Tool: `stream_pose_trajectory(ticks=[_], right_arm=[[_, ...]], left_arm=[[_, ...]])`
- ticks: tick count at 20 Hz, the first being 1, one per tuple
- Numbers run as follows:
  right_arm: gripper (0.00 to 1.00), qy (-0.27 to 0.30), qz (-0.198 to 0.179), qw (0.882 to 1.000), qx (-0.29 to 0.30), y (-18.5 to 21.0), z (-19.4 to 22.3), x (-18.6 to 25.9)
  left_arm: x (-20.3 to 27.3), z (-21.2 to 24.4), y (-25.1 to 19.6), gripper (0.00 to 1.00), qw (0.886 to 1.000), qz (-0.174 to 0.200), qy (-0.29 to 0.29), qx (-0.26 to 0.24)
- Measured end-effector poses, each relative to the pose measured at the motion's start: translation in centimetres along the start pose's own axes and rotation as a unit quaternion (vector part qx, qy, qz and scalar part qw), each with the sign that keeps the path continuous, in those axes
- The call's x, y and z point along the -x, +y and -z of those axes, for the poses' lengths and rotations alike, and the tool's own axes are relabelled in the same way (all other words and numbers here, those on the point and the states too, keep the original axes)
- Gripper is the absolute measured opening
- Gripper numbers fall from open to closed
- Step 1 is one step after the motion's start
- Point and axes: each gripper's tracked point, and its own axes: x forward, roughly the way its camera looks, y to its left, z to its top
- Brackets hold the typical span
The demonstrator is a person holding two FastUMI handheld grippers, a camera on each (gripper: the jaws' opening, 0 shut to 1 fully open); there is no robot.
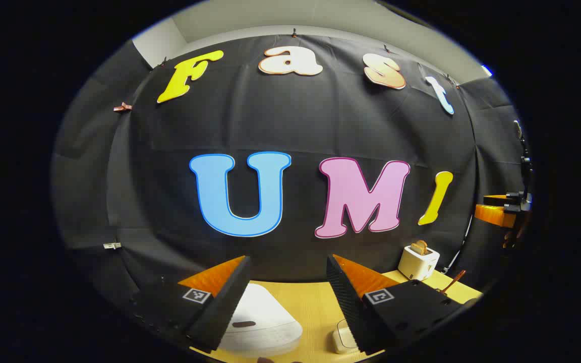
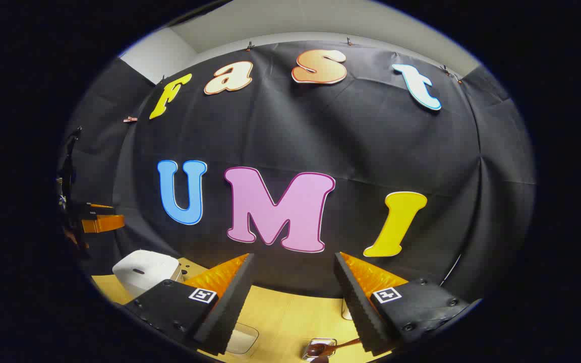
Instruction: Close the left gripper, press the button to open the rice cooker; take a wooden spoon from the chopstick holder with the right hand, scoop a spoonful of rice and pour it into the rice cooker, then put the wooden spoon back into the chopstick holder.
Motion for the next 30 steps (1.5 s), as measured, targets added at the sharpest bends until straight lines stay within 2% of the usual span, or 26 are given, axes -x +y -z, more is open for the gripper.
stream_pose_trajectory(ticks=[19,22,23,27,28,30], right_arm=[[0.96,-0.005,-0.002,1.000,0.011,0.3,-0.5,0.7],[0.96,-0.006,0.000,1.000,0.013,0.2,-0.6,0.9],[0.96,-0.007,0.002,1.000,0.015,0.1,-0.6,1.0],[0.96,-0.005,0.007,1.000,0.018,-0.3,-0.5,1.2],[0.96,-0.005,0.009,1.000,0.017,-0.4,-0.5,1.3],[0.96,-0.006,0.012,1.000,0.018,-0.6,-0.6,1.4]], left_arm=[[0.5,0.2,0.5,0.95,1.000,-0.007,0.005,0.005],[0.1,1.3,1.3,0.73,1.000,-0.018,0.025,-0.004],[-0.1,1.6,1.4,0.71,0.999,-0.014,0.031,-0.002],[-0.9,3.0,3.2,0.14,0.998,-0.030,0.045,0.015],[-1.3,3.8,4.2,0.06,0.998,-0.041,0.053,0.019],[-2.3,6.2,5.4,0.05,0.995,-0.048,0.079,0.025]])
